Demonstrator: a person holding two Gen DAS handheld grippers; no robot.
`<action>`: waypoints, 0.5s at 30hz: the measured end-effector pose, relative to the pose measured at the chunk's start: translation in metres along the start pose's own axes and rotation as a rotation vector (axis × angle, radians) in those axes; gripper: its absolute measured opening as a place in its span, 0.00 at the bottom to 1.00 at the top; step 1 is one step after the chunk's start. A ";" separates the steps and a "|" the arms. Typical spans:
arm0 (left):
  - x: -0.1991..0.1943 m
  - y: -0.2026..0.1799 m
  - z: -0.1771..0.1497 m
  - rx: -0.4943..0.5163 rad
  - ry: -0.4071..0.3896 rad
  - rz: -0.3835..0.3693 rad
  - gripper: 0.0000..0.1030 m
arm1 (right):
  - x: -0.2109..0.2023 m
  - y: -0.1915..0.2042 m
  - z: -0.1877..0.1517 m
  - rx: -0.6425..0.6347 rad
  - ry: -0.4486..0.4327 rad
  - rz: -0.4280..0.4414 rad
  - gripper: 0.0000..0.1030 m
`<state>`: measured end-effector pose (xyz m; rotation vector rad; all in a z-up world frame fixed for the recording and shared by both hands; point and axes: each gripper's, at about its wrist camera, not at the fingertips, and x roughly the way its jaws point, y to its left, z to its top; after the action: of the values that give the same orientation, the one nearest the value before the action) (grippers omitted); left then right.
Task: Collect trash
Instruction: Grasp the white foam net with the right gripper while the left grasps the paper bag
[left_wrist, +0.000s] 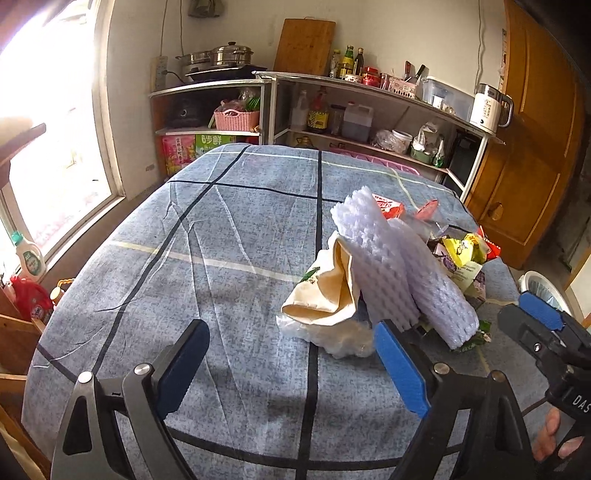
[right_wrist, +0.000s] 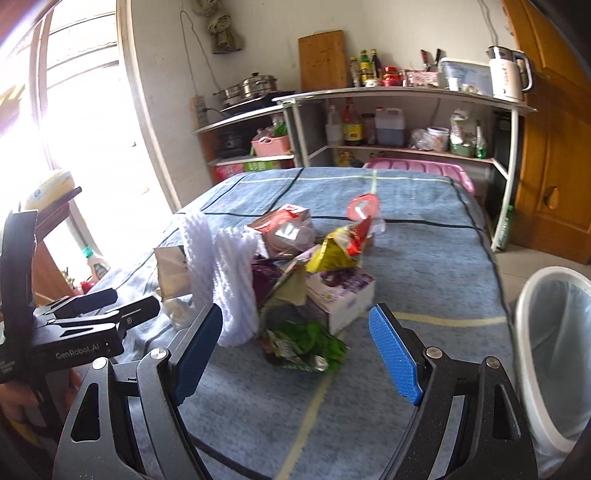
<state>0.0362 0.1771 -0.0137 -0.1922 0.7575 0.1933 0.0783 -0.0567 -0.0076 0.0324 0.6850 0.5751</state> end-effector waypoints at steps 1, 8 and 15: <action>-0.001 0.003 0.001 -0.002 -0.006 -0.006 0.89 | 0.005 0.001 0.001 0.003 0.011 0.028 0.73; 0.016 0.007 0.012 0.011 0.007 -0.044 0.89 | 0.033 0.015 0.002 -0.041 0.091 0.086 0.61; 0.031 0.005 0.021 0.042 0.020 -0.069 0.89 | 0.045 0.018 0.002 -0.046 0.119 0.143 0.43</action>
<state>0.0710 0.1898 -0.0212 -0.1805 0.7725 0.1098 0.0991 -0.0181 -0.0284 0.0043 0.7889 0.7346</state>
